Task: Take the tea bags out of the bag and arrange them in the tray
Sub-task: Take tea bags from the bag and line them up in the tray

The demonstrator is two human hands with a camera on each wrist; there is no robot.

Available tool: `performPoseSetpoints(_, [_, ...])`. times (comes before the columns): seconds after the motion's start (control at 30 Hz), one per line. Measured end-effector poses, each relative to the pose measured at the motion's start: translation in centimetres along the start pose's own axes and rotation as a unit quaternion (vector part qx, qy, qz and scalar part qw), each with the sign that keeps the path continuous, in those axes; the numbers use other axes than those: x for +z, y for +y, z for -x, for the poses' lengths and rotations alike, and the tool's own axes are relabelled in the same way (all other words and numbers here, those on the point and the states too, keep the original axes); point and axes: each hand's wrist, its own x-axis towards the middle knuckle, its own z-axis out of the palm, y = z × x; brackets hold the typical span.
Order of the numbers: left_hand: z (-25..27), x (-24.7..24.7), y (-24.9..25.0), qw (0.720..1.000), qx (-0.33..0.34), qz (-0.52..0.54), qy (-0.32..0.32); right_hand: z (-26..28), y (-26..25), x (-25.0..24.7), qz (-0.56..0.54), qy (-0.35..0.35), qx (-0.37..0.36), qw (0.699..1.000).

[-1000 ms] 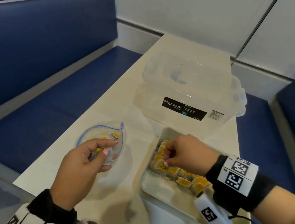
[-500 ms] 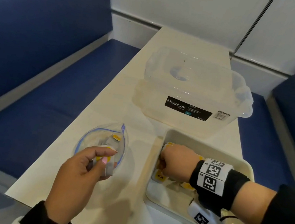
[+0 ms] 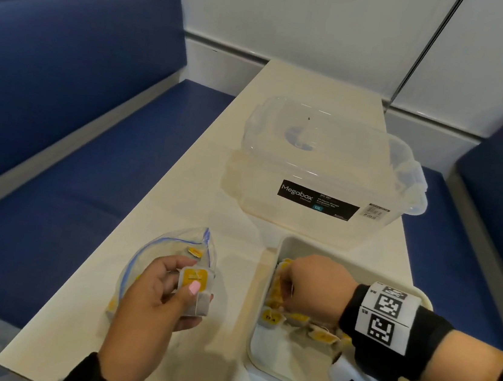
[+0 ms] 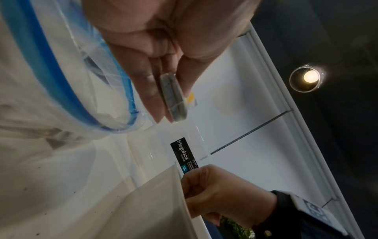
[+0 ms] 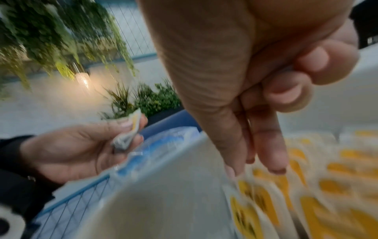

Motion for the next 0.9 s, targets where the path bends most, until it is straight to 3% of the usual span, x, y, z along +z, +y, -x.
performPoseSetpoints(0.13, [-0.3, 1.0, 0.4, 1.0, 0.029, -0.004, -0.009, 1.7, 0.2, -3.0, -0.062, 0.081, -0.002, 0.995])
performPoseSetpoints(0.3, [-0.5, 3.6, 1.8, 0.997, 0.054, -0.019, -0.055, 4.3, -1.8, -5.9, -0.193, 0.134, -0.087, 0.968])
performPoseSetpoints(0.5, [-0.3, 6.3, 2.9, 0.991, 0.083, -0.009, -0.101, 6.0, -2.2, -6.3, -0.144, 0.157, -0.084, 0.973])
performPoseSetpoints(0.7, [-0.1, 7.5, 2.5, 0.987, 0.095, -0.005, -0.126, 7.1, -1.3, -6.2, -0.152, 0.156, -0.075, 0.973])
performPoseSetpoints(0.9, [-0.2, 6.0, 1.7, 0.982, 0.12, -0.078, -0.124, 6.9, 0.5, -5.6, -0.151, 0.088, -0.058, 0.983])
